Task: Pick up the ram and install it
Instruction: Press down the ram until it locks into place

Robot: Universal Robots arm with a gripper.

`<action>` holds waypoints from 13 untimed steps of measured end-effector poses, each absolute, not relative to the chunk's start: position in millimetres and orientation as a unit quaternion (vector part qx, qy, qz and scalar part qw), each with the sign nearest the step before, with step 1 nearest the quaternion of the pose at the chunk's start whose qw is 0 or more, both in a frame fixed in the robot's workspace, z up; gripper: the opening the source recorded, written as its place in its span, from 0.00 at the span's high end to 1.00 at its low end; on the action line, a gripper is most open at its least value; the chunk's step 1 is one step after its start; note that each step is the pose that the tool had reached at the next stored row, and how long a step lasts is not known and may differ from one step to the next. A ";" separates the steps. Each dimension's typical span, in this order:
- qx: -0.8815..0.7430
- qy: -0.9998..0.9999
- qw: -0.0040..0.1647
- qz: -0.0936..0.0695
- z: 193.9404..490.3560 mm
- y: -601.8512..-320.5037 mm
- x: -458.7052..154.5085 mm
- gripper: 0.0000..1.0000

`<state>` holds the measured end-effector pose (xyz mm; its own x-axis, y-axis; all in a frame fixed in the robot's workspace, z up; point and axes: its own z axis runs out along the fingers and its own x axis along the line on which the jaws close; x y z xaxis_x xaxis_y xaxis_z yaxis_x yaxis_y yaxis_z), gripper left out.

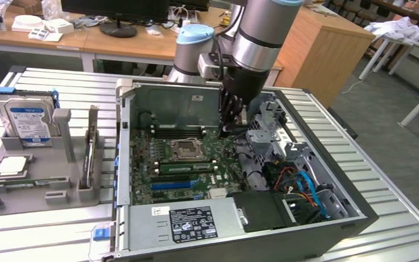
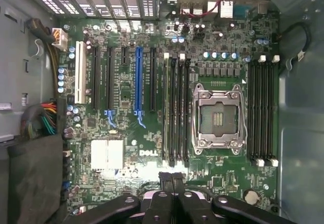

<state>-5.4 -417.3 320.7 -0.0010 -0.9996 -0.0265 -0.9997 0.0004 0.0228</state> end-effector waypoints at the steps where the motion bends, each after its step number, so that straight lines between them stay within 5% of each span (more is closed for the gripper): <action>1: -0.707 0.707 0.001 0.017 319.4 -417.3 -5.4 0.89; 13: -0.707 0.707 0.001 0.017 303.9 -417.3 -5.4 0.89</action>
<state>-5.4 -417.3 303.9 -0.0010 -0.9997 -0.0264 -0.9997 0.0004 0.0228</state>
